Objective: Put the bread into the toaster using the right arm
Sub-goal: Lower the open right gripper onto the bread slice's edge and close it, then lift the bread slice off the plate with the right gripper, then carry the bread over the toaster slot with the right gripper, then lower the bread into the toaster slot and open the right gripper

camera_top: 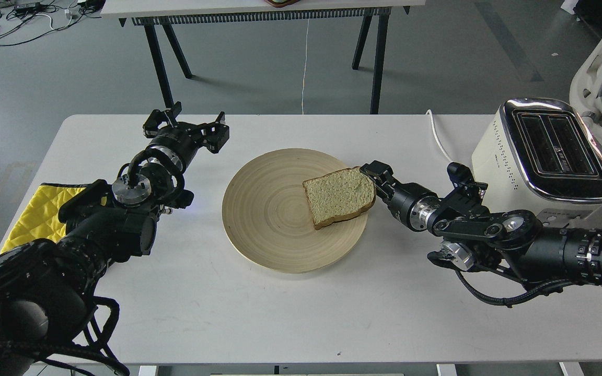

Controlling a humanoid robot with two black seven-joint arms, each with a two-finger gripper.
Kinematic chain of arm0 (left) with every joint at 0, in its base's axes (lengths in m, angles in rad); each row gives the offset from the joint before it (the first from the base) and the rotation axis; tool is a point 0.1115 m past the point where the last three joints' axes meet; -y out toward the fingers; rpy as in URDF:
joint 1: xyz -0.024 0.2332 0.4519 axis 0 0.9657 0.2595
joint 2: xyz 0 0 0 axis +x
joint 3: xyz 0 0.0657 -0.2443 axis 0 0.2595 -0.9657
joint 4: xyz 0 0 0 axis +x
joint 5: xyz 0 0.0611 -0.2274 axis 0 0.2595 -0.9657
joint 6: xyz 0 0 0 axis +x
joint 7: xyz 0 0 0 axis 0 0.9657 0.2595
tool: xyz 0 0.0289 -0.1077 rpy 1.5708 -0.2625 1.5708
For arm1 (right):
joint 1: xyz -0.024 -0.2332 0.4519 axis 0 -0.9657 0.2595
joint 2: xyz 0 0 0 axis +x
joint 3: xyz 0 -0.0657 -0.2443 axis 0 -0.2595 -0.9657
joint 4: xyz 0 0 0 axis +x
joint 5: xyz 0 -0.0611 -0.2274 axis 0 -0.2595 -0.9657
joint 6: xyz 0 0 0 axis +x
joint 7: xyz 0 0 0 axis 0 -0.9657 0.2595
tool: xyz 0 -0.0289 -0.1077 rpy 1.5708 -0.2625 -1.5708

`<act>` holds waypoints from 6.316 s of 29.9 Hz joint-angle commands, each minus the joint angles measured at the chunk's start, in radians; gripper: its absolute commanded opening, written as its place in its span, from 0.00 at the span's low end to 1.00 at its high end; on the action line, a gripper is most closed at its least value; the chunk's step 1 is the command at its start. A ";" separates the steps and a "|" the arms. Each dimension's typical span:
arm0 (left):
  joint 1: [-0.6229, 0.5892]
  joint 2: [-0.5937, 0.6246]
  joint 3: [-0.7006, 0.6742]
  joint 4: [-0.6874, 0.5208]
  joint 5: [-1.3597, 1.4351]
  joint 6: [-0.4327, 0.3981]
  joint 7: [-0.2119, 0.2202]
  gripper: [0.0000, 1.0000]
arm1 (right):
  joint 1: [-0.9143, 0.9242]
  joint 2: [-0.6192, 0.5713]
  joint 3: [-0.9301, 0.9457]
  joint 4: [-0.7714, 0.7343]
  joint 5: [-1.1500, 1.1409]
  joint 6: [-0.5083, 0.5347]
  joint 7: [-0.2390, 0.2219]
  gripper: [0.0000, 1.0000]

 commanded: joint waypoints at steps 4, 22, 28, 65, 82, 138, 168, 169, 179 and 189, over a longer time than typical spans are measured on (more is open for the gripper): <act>0.000 0.000 0.000 0.000 0.000 0.000 -0.002 1.00 | 0.000 -0.001 0.000 0.001 0.000 0.001 -0.001 0.58; 0.000 0.000 0.000 0.000 0.000 0.000 0.000 1.00 | 0.000 -0.001 0.000 0.001 0.003 0.003 0.003 0.42; 0.000 0.000 0.000 0.000 0.000 0.000 0.000 1.00 | 0.000 -0.001 0.000 0.001 0.003 0.003 0.001 0.39; 0.000 0.000 0.000 0.000 0.000 0.000 -0.002 1.00 | 0.009 -0.013 0.013 0.037 0.009 0.006 0.001 0.18; 0.000 0.000 0.000 0.000 0.000 0.000 0.000 1.00 | 0.086 -0.069 0.111 0.135 0.008 -0.013 0.003 0.16; 0.000 0.000 0.000 0.000 0.000 0.000 0.000 1.00 | 0.468 -0.989 -0.072 0.324 -0.569 0.096 -0.045 0.16; 0.000 0.000 0.000 0.000 0.000 0.000 0.000 1.00 | 0.450 -0.961 -0.158 0.377 -0.577 0.047 -0.048 0.15; 0.000 0.000 0.000 0.000 0.000 0.000 0.000 1.00 | 0.447 -0.960 -0.158 0.379 -0.577 0.047 -0.048 0.15; 0.000 0.000 0.000 0.000 0.000 0.000 0.000 1.00 | 0.430 -0.954 -0.159 0.380 -0.575 0.044 -0.050 0.15; 0.000 0.000 0.000 0.000 0.000 0.000 0.000 1.00 | 0.417 -0.954 -0.185 0.388 -0.574 0.032 -0.050 0.15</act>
